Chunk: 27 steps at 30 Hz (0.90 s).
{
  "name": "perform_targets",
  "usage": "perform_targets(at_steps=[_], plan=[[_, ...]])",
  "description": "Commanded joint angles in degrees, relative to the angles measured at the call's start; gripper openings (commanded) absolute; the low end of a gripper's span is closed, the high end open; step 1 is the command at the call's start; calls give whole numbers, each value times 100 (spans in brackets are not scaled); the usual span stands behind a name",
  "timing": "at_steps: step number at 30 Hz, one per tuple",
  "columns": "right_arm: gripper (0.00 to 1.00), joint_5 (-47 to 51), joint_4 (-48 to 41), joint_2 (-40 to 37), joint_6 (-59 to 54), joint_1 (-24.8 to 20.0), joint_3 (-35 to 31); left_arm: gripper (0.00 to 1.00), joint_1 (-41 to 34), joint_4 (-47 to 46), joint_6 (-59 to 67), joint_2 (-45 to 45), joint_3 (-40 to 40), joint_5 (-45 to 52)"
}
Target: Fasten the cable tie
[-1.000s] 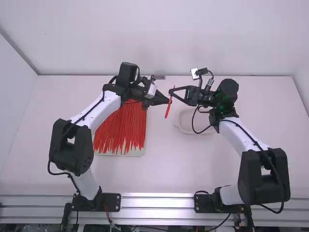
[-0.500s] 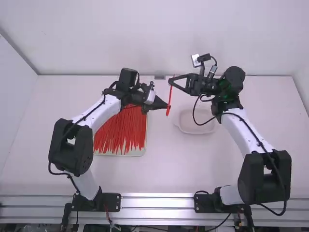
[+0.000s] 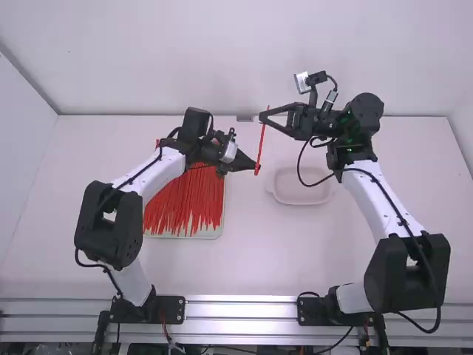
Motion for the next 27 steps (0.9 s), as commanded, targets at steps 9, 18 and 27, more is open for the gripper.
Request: perform_targets(at_steps=[9, 18, 27], plan=[[58, -175, -1036, -105, -951, -44, 365, 2, 238, 1722, -2197, 72, -177, -151], [99, -151, -3327, -105, -2898, -122, 365, 2, 376, 3832, -4369, 72, -177, -144], [99, 133, -4538, -105, -4253, -28, 365, 2, 332, 4774, -5309, 72, -177, -149]])
